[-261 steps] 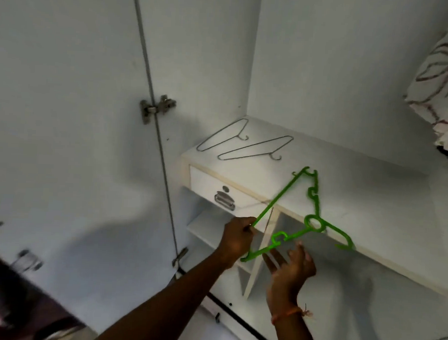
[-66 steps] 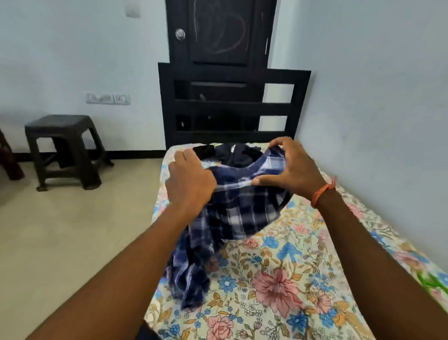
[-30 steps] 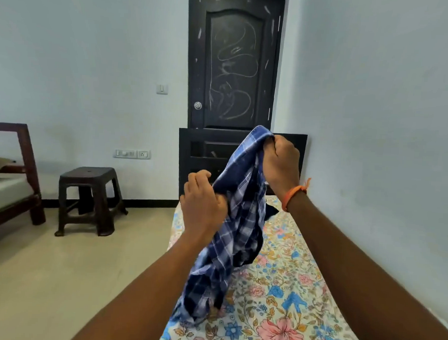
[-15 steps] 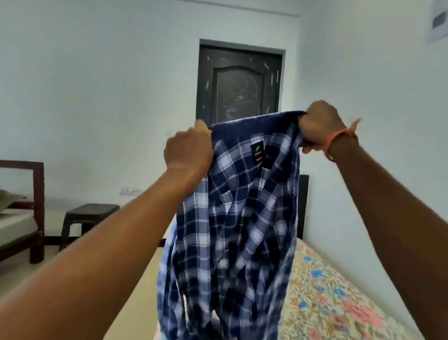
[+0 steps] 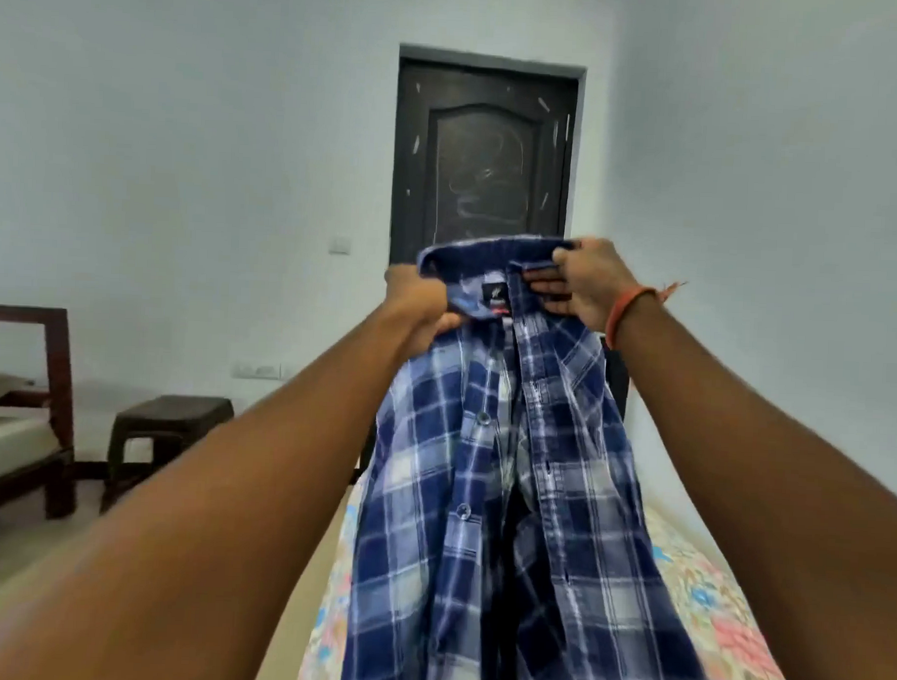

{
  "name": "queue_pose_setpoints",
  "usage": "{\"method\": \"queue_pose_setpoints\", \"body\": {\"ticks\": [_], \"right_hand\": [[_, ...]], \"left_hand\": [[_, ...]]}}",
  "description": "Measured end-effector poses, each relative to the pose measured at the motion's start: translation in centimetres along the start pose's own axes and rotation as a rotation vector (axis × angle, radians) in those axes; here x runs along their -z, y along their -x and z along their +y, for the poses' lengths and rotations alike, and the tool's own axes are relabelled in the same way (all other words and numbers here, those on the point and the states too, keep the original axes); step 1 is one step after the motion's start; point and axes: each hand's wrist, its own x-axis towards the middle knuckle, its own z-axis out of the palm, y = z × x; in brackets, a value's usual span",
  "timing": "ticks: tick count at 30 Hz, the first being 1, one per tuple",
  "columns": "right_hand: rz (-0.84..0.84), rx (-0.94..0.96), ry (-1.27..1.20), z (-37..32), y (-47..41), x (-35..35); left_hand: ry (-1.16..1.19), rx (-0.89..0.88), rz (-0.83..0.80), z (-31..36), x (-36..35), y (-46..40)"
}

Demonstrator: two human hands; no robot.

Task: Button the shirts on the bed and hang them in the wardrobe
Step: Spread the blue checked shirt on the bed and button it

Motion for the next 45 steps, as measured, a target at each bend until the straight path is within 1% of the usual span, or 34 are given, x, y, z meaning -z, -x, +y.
{"method": "queue_pose_setpoints", "body": {"ticks": [2, 3, 4, 6, 7, 8, 9, 10, 11, 13, 14, 16, 18, 20, 21, 24, 25, 27, 29, 31, 33, 35, 37, 39, 40, 41, 43, 45], "right_hand": [[0.025, -0.012, 0.081, 7.7, -1.1, -0.5], [0.012, -0.061, 0.167, 12.0, -1.1, -0.9], [-0.008, -0.140, 0.266, 16.6, -1.1, -1.2], [-0.088, -0.275, 0.512, 25.8, 1.9, -2.1], [-0.166, -0.311, 0.606, 29.5, 4.5, -2.6], [-0.258, -0.347, 0.674, 32.9, 7.8, -3.2], [-0.330, -0.384, 0.717, 35.2, 11.1, -3.8], [-0.364, -0.403, 0.719, 37.7, 14.6, -4.3], [-0.352, -0.426, 0.700, 40.0, 18.0, -4.5], [-0.258, -0.440, 0.635, 42.1, 24.5, -4.5], [-0.188, -0.422, 0.626, 42.8, 27.2, -4.4], [-0.044, -0.370, 0.651, 42.6, 32.2, -3.8], [0.111, -0.373, 0.667, 41.6, 36.0, -3.0], [0.192, -0.401, 0.665, 40.4, 39.0, -2.4], [0.187, -0.386, 0.685, 40.0, 40.3, -2.2], [0.114, -0.395, 0.712, 39.5, 42.9, -2.3], [0.087, -0.423, 0.708, 39.3, 43.4, -2.5], [0.021, -0.464, 0.755, 39.0, 43.8, -3.1], [-0.020, -0.463, 0.827, 38.7, 44.1, -3.7], [-0.035, -0.468, 0.835, 38.3, 44.2, -3.9], [-0.060, -0.469, 0.815, 37.9, 44.4, -3.9], [-0.108, -0.466, 0.861, 37.4, 44.6, -3.9], [-0.191, -0.487, 0.950, 37.2, 44.7, -3.8], [-0.241, -0.499, 1.004, 37.0, 44.6, -3.6], [-0.230, -0.486, 0.992, 37.1, 44.6, -3.4], [-0.188, -0.473, 0.940, 37.0, 44.6, -3.1], [-0.043, -0.540, 0.704, 36.9, 44.8, -2.4], [0.111, -0.672, 0.401, 36.7, 45.2, -1.6]], "left_hand": [[-0.110, 0.098, -0.141, -7.1, 0.8, -0.2], [-0.204, 0.144, -0.194, -11.0, 1.6, 0.4], [-0.362, 0.140, -0.230, -14.8, 2.5, 1.2], [-0.797, 0.056, -0.300, -22.7, 5.1, 4.5], [-0.979, 0.027, -0.372, -26.3, 6.4, 6.8], [-1.078, 0.056, -0.450, -29.9, 7.7, 9.6], [-1.114, 0.122, -0.495, -32.8, 8.8, 12.6], [-1.134, 0.182, -0.518, -35.5, 9.9, 15.6], [-1.150, 0.223, -0.500, -37.4, 10.8, 18.4], [-1.182, 0.305, -0.444, -40.1, 11.9, 23.3], [-1.180, 0.343, -0.419, -40.8, 12.1, 25.2], [-1.195, 0.376, -0.448, -41.0, 11.9, 28.0], [-1.194, 0.322, -0.498, -40.1, 11.2, 29.6], [-1.209, 0.238, -0.516, -39.2, 10.5, 30.9], [-1.211, 0.252, -0.519, -38.8, 10.2, 31.5], [-1.221, 0.445, -0.552, -38.8, 9.8, 33.8], [-1.195, 0.504, -0.564, -39.0, 9.9, 34.3], [-1.069, 0.557, -0.551, -39.2, 10.2, 34.5], [-0.937, 0.548, -0.524, -39.1, 10.6, 34.4], [-0.853, 0.527, -0.494, -38.5, 10.9, 34.5], [-0.761, 0.534, -0.496, -38.1, 10.8, 34.6], [-0.657, 0.557, -0.520, -37.8, 10.7, 34.8], [-0.645, 0.530, -0.527, -37.7, 10.5, 34.8], [-0.675, 0.476, -0.481, -37.8, 10.3, 35.0], [-0.651, 0.482, -0.448, -37.7, 10.1, 35.0], [-0.589, 0.529, -0.413, -37.6, 9.8, 35.2], [-0.424, 0.676, -0.391, -37.5, 8.7, 35.5], [-0.310, 0.776, -0.434, -37.7, 7.4, 36.0]]}}
